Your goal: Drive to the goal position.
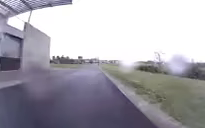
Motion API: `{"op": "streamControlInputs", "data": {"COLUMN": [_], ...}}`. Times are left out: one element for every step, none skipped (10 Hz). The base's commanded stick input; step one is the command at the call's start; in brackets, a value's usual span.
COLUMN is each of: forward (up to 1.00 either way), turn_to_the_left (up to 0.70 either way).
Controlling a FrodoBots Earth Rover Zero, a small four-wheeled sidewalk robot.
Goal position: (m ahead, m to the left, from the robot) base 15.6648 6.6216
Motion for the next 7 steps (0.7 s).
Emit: {"op": "streamControlInputs", "data": {"forward": [1.0,1.0,1.0,1.0,1.0,1.0,1.0], "turn_to_the_left": [0.0,0.0,0.0,0.0,0.0,0.0,0.0]}}
